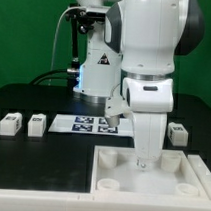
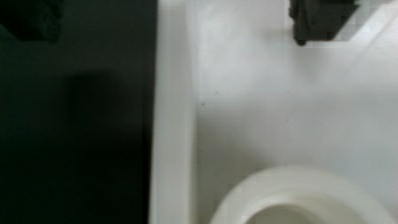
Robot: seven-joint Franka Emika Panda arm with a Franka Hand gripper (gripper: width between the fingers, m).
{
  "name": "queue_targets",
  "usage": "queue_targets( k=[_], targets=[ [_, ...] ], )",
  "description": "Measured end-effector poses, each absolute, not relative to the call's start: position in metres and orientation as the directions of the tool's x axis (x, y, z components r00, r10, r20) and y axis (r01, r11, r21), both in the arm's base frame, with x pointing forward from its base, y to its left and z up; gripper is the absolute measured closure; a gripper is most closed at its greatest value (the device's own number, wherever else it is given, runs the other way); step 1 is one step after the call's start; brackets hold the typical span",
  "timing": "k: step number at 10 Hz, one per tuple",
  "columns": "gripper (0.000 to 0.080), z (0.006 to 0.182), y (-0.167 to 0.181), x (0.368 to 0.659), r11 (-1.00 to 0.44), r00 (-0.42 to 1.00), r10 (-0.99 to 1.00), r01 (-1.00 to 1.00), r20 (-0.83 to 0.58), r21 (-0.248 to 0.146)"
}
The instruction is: Assemble one leg
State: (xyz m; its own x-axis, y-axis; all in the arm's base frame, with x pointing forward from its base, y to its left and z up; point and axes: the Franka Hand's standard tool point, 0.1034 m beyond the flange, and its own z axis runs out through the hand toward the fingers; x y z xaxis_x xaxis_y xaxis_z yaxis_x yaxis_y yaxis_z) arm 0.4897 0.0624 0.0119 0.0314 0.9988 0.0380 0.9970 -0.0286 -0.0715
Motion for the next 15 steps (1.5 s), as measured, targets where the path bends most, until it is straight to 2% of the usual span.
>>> queue_targets(
  k=[2, 5, 6, 7, 9, 13, 15],
  targets=[
    [0.0150, 0.013, 0.063, 0.490, -0.044, 0.046, 0.998, 0.996, 0.037, -0.071],
    [0.0150, 0.050, 0.089, 0.487, -0.218, 0.219, 0.976, 0.975, 0.022, -0.040],
    [0.0150, 0.058, 0.106, 0.487, -0.322, 0.323, 0.946, 0.946, 0.020, -0.036],
    [0.0150, 0.066, 0.126, 0.486, -0.487, 0.488, 0.873, 0.873, 0.020, -0.031],
    [0.0150, 0.080, 0.150, 0.487, -0.617, 0.617, 0.786, 0.787, 0.033, -0.018],
    [0.0150, 0.079, 0.153, 0.485, -0.863, 0.864, 0.502, 0.503, 0.032, -0.045],
    [0.0150, 0.066, 0.170, 0.457, -0.965, 0.967, 0.256, 0.255, -0.001, -0.056]
  ],
)
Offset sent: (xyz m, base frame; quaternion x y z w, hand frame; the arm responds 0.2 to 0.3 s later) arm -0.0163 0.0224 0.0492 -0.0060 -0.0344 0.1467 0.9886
